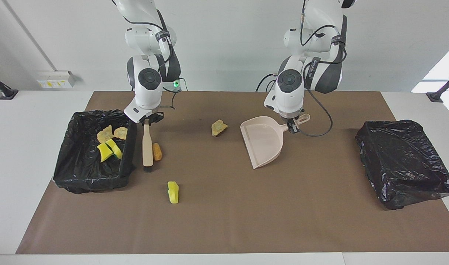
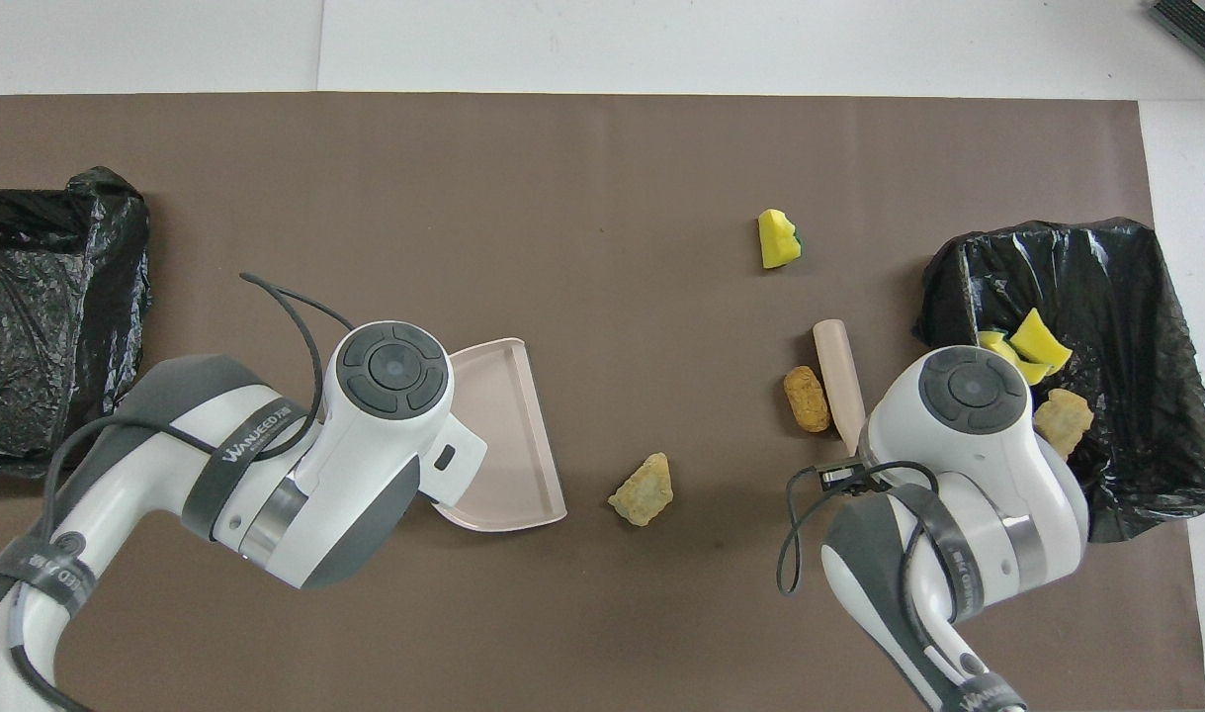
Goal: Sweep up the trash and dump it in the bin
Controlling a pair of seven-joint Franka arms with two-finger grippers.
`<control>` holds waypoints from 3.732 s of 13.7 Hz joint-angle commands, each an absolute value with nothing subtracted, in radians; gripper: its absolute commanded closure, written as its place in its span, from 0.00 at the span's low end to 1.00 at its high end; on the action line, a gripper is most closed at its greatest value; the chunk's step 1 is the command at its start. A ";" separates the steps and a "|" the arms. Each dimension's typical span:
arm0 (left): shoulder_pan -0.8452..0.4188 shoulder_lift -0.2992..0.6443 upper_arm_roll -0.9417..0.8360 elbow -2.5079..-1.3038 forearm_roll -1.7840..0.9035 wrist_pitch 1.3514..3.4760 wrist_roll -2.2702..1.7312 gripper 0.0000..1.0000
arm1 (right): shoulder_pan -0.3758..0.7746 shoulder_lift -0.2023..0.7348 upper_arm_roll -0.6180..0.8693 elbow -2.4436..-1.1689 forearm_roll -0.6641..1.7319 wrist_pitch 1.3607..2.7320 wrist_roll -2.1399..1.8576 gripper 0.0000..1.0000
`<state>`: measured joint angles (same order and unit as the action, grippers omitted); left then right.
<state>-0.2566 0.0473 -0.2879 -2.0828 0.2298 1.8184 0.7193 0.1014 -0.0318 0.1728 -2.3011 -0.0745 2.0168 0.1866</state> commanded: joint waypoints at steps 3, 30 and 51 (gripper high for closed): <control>-0.267 -0.069 -0.318 -2.267 0.250 1.945 0.666 1.00 | 0.231 -0.040 0.176 -2.275 0.125 2.029 0.192 1.00; -0.216 -0.129 -0.354 -2.365 0.244 1.997 0.684 1.00 | 0.073 0.129 0.164 -1.950 -0.202 1.976 0.043 1.00; -0.179 -0.121 -0.354 -2.367 0.235 2.014 0.684 1.00 | 0.179 0.244 0.348 -1.844 0.209 1.803 0.129 1.00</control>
